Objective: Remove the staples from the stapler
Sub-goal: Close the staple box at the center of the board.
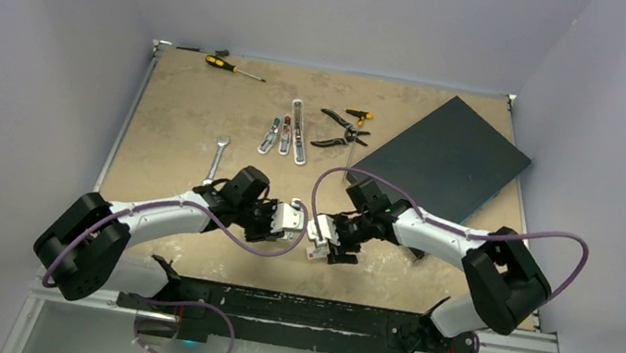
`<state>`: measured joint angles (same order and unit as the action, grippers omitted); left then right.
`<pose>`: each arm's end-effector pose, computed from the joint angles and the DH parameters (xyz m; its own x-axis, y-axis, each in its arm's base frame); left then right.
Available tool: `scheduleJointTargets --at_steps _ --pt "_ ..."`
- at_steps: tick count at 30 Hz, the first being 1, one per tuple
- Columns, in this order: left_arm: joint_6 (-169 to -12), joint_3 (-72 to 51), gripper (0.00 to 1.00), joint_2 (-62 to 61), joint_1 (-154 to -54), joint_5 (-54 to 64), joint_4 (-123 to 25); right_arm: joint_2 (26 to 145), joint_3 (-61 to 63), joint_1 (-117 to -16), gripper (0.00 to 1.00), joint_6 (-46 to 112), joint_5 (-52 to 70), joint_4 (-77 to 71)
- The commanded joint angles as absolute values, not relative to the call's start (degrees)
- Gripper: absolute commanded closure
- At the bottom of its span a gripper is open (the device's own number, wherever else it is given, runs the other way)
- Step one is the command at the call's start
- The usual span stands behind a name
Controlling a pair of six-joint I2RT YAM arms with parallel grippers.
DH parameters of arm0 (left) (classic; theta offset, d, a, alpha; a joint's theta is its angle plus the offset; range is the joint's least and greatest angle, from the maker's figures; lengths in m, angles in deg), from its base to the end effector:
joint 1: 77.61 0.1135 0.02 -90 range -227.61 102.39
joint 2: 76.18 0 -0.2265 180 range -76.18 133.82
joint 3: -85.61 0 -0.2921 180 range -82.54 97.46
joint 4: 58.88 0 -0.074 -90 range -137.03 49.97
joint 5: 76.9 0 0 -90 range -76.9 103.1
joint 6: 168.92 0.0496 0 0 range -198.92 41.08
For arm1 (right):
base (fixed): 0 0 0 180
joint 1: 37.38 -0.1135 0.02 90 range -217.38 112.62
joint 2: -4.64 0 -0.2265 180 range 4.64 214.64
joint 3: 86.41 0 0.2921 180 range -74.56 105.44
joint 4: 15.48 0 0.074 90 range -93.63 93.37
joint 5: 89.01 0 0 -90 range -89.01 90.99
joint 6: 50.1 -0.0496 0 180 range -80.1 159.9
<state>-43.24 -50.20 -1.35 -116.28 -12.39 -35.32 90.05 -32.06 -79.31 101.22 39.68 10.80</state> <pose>0.2065 -0.1926 0.0869 -0.0708 0.7310 -0.6787 0.9871 0.1491 0.0577 0.2121 0.2322 0.0937 0.3772 -0.5817 -0.7207 -0.9202 -0.3230 -0.2209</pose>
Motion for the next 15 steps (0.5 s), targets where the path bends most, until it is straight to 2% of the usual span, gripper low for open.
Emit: scheduleJointTargets --at_steps 1,8,15 --pt "-42.3 -50.2 0.74 -2.3 -116.1 -13.6 -35.7 92.2 -30.5 -79.2 0.32 104.0 40.7 13.7" --pt "-42.0 -50.2 0.74 -2.0 -116.1 -13.7 -35.8 94.3 -29.2 -79.1 0.37 103.6 38.6 13.9" --pt "-41.8 -50.2 0.74 -1.8 -116.1 -13.8 -35.9 94.3 -29.6 -79.2 0.46 102.2 38.7 11.6"
